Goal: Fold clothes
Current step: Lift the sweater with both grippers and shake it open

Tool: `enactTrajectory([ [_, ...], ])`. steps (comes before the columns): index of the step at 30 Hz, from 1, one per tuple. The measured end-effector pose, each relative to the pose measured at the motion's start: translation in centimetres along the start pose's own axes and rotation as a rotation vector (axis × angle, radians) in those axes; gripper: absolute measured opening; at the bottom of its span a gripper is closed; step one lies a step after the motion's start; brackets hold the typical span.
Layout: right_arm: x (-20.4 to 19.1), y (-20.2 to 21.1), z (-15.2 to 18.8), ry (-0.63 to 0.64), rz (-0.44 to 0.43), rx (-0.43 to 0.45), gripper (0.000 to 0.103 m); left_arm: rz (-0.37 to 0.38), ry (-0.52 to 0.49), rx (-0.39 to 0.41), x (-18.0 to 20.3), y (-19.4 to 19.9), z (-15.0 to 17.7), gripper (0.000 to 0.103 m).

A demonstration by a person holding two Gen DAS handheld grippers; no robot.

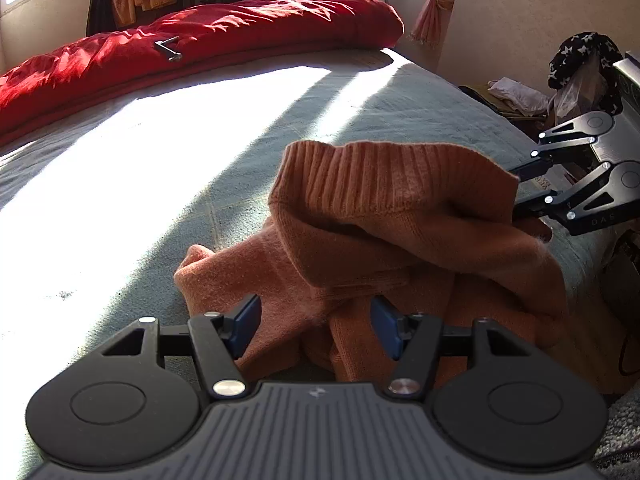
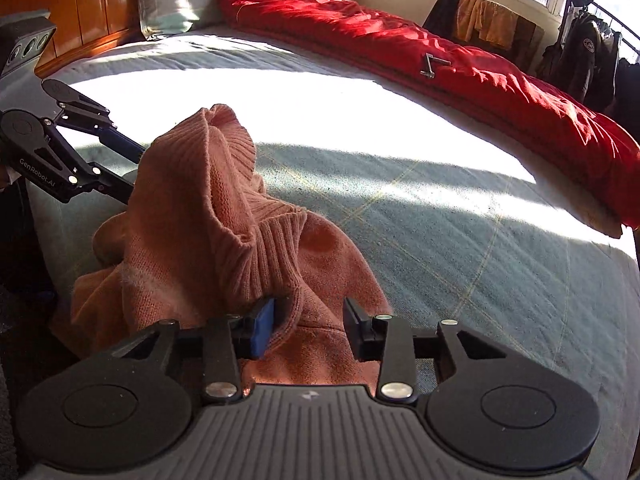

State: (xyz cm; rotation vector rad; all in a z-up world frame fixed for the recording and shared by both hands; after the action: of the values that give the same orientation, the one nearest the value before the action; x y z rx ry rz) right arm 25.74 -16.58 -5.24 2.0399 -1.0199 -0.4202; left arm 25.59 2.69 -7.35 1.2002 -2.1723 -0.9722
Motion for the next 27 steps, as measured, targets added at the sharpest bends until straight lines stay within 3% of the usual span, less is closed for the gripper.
enactTrajectory([
  [7, -0.7, 1.0, 0.2, -0.013, 0.016, -0.022, 0.046, 0.038, -0.019, 0.018, -2.4, 1.2, 1.2, 0.061],
  [12, -3.0, 0.0, 1.5, 0.045, 0.062, -0.1, 0.05, 0.092, -0.039, 0.029, -3.7, 0.9, 1.1, 0.061],
  [15, -2.9, -0.8, 1.6, 0.016, 0.137, -0.157, 0.038, 0.133, -0.063, 0.024, -3.9, 0.3, 0.8, 0.061],
  [17, -3.0, -1.0, 1.3, -0.017, 0.159, -0.175, 0.022, 0.159, -0.077, 0.025, -3.7, 0.1, 0.7, 0.061],
  [23, -3.9, -1.5, 0.9, -0.011, 0.245, -0.239, 0.023, 0.263, -0.097, 0.039, -2.4, -0.5, 0.7, 0.061],
  [27, -4.1, -2.1, 0.8, -0.025, 0.285, -0.292, 0.023, 0.281, -0.096, 0.054, -2.4, -0.8, 0.8, 0.061],
])
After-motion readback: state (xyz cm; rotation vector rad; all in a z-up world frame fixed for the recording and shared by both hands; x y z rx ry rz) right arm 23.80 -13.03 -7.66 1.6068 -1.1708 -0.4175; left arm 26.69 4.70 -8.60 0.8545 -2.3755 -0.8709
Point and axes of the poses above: each gripper's, at about its wrist camera, not at the fingertips, and y roughly against the way its jaws point, x to its right, z to its underside, the point moved 10 cm from there along -y, roughly the way its jaws point, and after that the axes turned 2 degrees about -y, right-handed, at the moved point
